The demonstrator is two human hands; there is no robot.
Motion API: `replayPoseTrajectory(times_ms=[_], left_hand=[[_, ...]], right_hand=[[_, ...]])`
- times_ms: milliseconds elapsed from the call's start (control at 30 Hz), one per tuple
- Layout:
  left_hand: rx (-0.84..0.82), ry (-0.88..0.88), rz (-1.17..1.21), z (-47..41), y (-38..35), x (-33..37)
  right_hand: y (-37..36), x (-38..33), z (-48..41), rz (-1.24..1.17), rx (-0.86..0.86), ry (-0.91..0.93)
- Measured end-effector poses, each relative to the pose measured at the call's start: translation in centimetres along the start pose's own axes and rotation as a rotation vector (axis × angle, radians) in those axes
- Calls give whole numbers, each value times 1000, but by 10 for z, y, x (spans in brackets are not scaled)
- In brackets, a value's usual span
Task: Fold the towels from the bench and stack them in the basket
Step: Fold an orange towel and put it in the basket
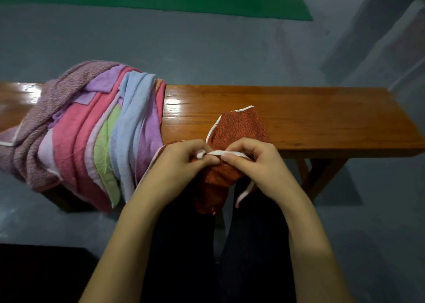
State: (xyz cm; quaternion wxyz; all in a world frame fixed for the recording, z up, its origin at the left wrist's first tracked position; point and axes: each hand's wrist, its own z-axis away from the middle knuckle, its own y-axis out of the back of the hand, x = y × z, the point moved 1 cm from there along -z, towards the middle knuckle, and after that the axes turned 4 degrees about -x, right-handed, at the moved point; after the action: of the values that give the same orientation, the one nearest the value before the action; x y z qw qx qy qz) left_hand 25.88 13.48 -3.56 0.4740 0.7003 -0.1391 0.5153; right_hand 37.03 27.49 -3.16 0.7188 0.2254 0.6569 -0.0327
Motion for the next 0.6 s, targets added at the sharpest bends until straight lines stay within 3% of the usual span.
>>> replayPoseTrajectory(times_ms=[133,333,500,600], left_hand=[[182,90,-36,3,21,-17],[328,186,-63,4,30,-26],[450,226,203,4,21,-9],[537,166,228,-1,5,7]], right_hand=[[25,10,9,-39,132,-34],[36,16,10,-77,212,-27],[30,12,7,-184,376,-23],[10,7,2,-280,360,-64]])
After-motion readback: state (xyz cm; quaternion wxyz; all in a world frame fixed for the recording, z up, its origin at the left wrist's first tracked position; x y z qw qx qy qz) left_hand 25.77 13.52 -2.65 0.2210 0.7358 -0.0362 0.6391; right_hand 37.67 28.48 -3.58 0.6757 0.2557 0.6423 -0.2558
